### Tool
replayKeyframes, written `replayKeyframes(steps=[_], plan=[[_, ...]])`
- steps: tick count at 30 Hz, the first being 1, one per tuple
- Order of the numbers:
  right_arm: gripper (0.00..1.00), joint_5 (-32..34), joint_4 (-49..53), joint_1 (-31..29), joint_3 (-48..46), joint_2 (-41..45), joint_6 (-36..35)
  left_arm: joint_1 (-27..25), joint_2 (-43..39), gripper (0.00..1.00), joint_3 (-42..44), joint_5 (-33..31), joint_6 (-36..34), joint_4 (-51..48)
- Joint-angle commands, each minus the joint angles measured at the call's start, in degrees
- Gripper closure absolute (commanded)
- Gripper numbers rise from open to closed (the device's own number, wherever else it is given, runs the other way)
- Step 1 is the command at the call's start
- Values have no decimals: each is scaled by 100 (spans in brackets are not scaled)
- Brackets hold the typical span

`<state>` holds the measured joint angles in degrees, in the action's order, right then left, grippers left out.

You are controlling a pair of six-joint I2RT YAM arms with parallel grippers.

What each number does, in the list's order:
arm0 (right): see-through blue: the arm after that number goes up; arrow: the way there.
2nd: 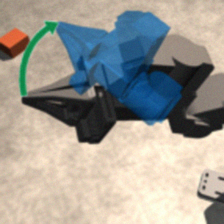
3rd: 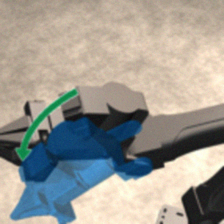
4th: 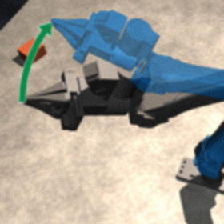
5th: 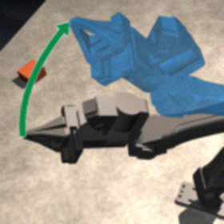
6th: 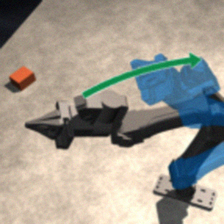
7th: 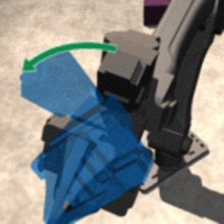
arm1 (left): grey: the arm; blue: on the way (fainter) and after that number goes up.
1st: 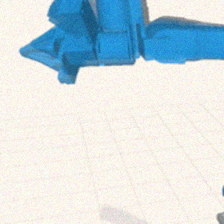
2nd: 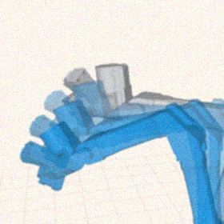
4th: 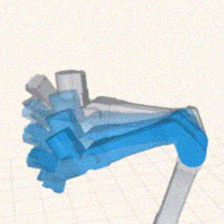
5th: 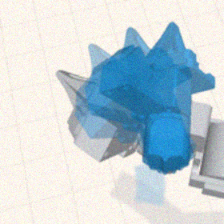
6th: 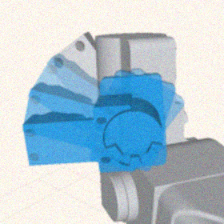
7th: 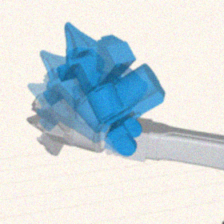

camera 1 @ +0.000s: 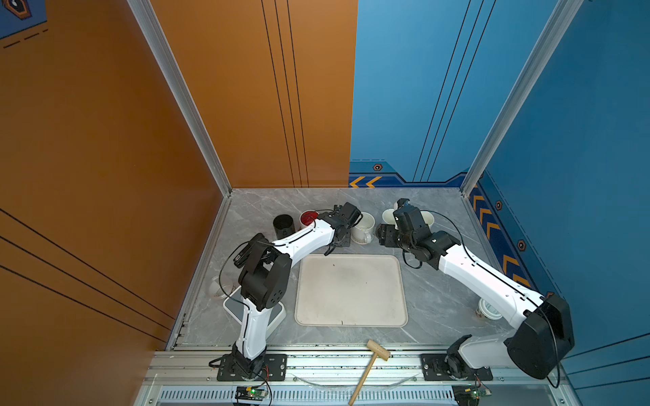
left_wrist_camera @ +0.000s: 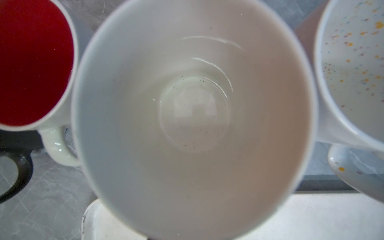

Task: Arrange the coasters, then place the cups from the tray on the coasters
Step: 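Lift the lavender mug with the left gripper toward the rattan coaster, then lower the lavender mug onto the rattan coaster and open the left gripper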

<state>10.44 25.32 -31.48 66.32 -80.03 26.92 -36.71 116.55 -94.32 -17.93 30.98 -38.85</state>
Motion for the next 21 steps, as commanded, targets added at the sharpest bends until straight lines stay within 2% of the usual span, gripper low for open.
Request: replayKeyframes(steps=[1,21], plan=[[25,-93,132,31,166,-98,15,92,38,100,-283,-24,-96,229],[25,-147,199,46,210,-276,-2,253,424,100,-403,142,-48,376]])
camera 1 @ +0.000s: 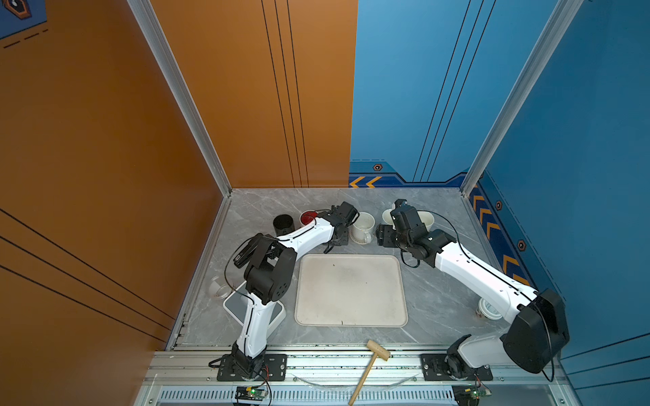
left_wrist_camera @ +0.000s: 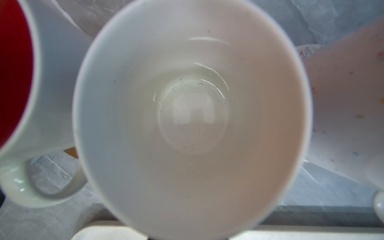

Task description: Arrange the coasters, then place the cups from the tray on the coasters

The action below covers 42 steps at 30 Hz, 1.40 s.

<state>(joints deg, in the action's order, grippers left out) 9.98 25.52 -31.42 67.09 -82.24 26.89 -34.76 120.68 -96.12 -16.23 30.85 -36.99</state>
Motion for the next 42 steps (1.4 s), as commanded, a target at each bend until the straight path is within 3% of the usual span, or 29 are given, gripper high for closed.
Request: replayKeyframes(steps=[1,7,10,14,20,32,38,42], plan=[[25,-104,173,40,136,-60,-4,64,8,100,-218,-35,-25,192],[25,-111,177,48,146,-78,-5,82,-18,100,-192,9,-8,184],[25,-113,195,48,140,-74,0,76,-40,81,-172,15,0,190],[25,-111,190,48,143,-57,0,78,-67,62,-139,56,0,192],[24,-110,199,48,132,-41,-5,49,-153,51,-79,58,-8,192],[24,59,251,22,110,209,26,-33,-1073,43,290,-390,-127,192],[24,337,498,4,82,522,-56,-68,-2082,41,786,-730,-265,293],[23,594,589,13,-135,962,-194,-92,-3142,40,1618,-943,-473,733]])
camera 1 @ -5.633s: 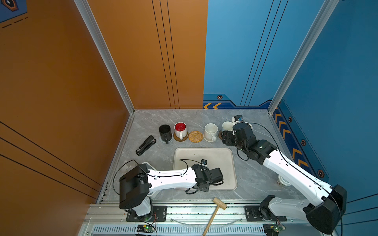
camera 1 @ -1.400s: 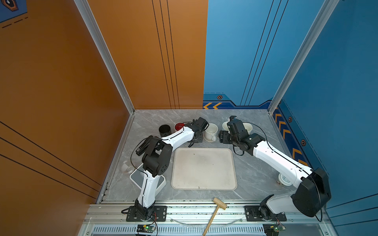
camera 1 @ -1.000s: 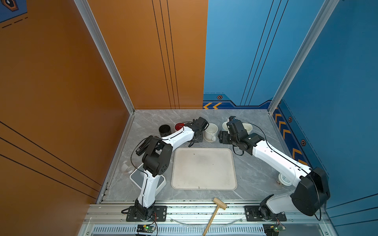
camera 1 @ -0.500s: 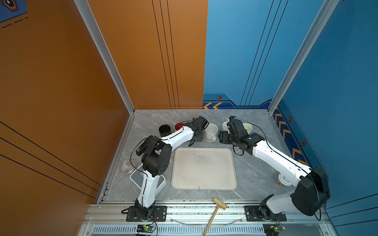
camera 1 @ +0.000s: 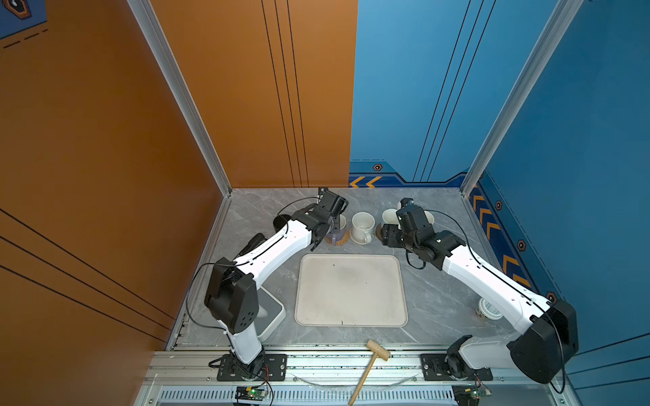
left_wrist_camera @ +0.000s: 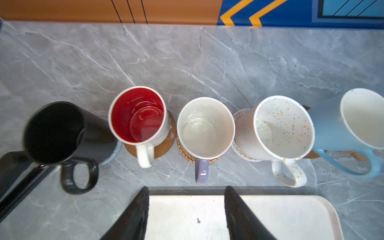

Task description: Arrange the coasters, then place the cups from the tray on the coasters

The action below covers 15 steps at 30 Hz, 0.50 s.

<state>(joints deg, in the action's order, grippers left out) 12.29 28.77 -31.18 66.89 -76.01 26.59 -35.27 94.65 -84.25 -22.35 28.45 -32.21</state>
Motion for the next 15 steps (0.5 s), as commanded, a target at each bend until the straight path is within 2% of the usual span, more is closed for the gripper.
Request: replayKeyframes(steps=[1,4,6,9,10,11,15], plan=[[23,399,261,8,-208,473,-219,-29,-863,38,701,-363,-309,428],[20,522,263,73,-480,875,-358,24,-1887,32,1640,-446,-551,1012],[15,550,271,160,-699,1124,-438,101,-2576,26,2294,-479,-799,1485],[1,474,275,408,-1065,1417,-577,333,-3544,15,3261,-601,-1017,1902],[0,448,257,510,-1181,1487,-631,448,-3830,6,3490,-589,-1057,1915],[0,447,243,602,-1286,1530,-658,563,-4031,3,3675,-578,-1100,1903],[0,696,77,994,-1754,1638,-740,987,-4700,2,4375,-657,-1215,1852]])
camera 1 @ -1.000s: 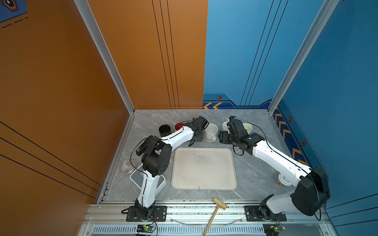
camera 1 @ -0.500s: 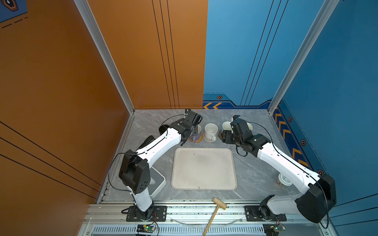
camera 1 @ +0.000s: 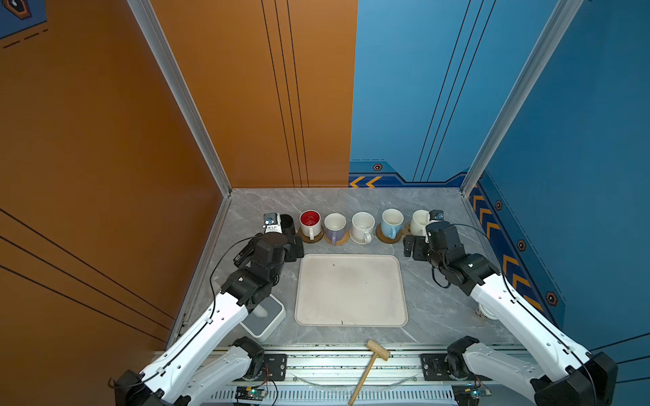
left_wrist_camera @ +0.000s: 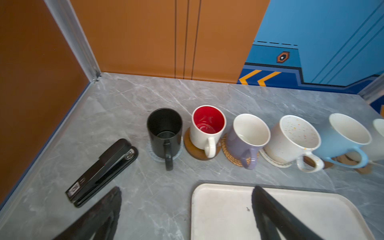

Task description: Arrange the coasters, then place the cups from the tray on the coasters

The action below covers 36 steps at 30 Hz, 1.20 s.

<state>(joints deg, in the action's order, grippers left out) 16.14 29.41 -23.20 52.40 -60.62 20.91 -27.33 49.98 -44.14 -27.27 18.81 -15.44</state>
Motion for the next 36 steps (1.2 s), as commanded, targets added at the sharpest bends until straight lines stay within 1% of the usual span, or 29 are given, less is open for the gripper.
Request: replayKeyframes(steps=[1,4,8,12,17,21,24,29,31,36], plan=[[0,371,-85,287,-413,115,-190,291,-330,2,517,-174,-275,220],[0,443,-365,644,-696,117,-284,639,-518,2,985,-74,-379,410],[0,438,-1005,1103,-1077,-76,-523,1135,-579,2,1604,106,-396,1044],[0,603,-1820,1298,-1532,-302,-751,1593,-577,2,2125,589,-395,1625],[0,545,-2926,1443,-2081,-432,-886,2025,-506,2,2535,1063,-377,2368],[0,545,-3853,1458,-2498,-498,-1192,2278,-416,2,2595,1317,-503,2688],[0,502,-4547,1509,-2757,-631,-1272,2495,-271,2,2618,1444,-551,2895],[0,480,-5198,1573,-2869,-1138,-1321,2670,82,2,2888,1462,-810,3782],[0,486,-5119,1581,-2730,-1281,-1371,2688,291,2,3001,1373,-900,4091],[0,478,-5707,1643,-2577,-1756,-1537,2698,844,2,3191,1185,-1018,4774]])
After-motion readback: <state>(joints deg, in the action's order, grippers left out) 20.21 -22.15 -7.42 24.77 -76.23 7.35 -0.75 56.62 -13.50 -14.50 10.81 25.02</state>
